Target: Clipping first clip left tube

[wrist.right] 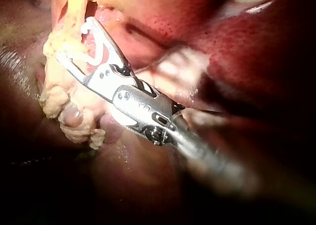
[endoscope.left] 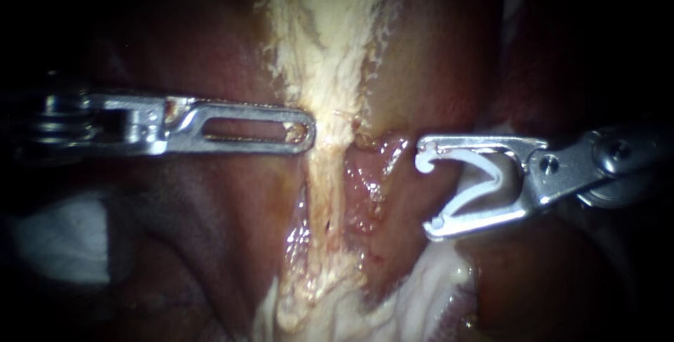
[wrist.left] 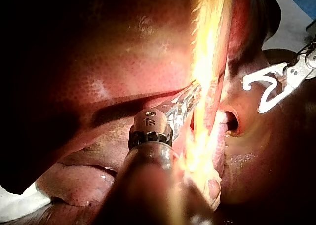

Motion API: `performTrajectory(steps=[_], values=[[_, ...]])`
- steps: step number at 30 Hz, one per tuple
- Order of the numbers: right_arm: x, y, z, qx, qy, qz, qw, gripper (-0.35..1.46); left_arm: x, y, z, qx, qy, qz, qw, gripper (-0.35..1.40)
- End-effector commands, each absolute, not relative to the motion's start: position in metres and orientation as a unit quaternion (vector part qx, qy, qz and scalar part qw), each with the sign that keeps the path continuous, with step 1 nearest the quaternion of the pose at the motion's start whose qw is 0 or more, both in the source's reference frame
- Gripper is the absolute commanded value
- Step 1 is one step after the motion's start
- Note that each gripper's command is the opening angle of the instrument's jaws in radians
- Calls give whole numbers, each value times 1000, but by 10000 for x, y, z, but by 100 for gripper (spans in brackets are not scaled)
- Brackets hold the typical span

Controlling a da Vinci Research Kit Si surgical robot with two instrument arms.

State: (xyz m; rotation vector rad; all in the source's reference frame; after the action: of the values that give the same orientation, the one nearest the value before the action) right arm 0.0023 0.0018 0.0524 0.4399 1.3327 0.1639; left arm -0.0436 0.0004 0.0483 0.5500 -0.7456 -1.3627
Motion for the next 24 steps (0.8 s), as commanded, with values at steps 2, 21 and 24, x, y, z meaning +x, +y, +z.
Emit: performTrajectory(steps=[2, 21, 24], values=[[23, 18, 523, 202, 612, 75, 761, 55, -435, 3, 483, 245, -332, -607, 679, -35], [44, 2, 528, 224, 607, 84, 758, 58, -394, 12, 442, 239, -327, -612, 679, -35], [53, -3, 527, 237, 599, 88, 760, 58, -389, 11, 438, 237, -327, -613, 679, -35]])
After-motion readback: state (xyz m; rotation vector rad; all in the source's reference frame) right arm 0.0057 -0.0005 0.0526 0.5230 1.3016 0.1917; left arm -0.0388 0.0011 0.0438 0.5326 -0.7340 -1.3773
